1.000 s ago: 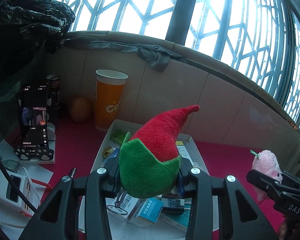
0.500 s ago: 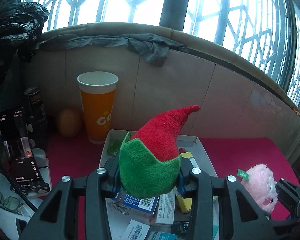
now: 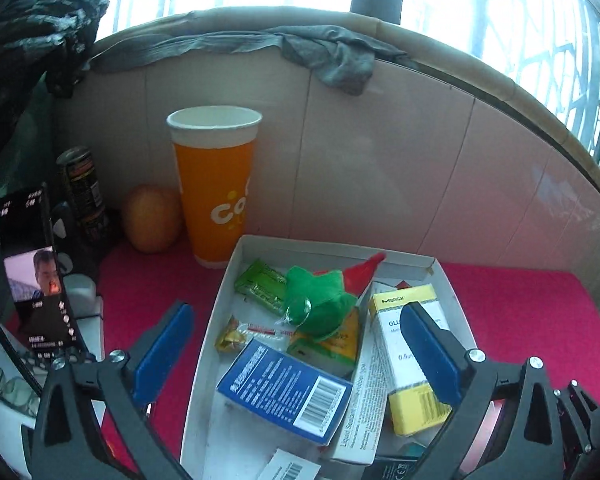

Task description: Organize objects

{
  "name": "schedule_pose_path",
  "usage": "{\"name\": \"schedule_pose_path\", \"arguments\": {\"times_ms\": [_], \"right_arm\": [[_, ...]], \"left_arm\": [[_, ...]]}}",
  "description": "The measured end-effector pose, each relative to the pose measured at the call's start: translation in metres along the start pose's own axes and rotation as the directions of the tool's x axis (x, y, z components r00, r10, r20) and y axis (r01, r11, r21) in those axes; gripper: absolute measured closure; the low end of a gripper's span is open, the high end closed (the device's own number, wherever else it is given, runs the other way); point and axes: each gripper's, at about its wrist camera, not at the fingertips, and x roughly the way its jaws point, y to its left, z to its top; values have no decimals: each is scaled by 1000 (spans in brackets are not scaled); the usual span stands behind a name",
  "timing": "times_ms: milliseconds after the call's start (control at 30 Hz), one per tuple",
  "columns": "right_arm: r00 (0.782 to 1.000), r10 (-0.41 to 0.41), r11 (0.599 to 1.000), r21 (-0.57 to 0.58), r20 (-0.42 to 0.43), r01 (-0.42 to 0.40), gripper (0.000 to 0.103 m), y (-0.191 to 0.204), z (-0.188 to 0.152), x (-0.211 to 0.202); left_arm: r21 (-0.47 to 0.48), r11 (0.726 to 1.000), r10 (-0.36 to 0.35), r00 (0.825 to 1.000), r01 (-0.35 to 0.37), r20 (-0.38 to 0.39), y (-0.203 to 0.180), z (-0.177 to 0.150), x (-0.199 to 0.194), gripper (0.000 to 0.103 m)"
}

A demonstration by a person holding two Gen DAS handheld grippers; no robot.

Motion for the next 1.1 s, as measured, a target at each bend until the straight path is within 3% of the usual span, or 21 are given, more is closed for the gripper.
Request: {"name": "schedule_pose_path", "arguments": {"times_ms": [367, 633, 833, 1000, 1100], "right_arm": [[999, 32, 999, 36, 11, -32, 18, -6, -20, -19], [993, 1, 995, 97, 116, -13, 18, -26, -41, -69], [975, -84, 993, 103, 207, 64, 18, -34, -58, -109], [945, -154, 986, 111, 289, 127, 18, -40, -72, -137], [900, -217, 974, 148, 377, 173, 18, -44, -79, -163]], "left_arm": [[-23, 1000, 9, 999, -8, 47, -7, -11, -26, 0], [-22, 999, -45, 991, 48, 127, -25, -30, -74, 0], [44, 996, 67, 981, -76, 185, -55, -45, -113, 0], [141, 975, 124, 951, -169, 284, -86, -57, -148, 0], [147, 968, 128, 905, -203, 405, -101, -64, -178, 0]]}}
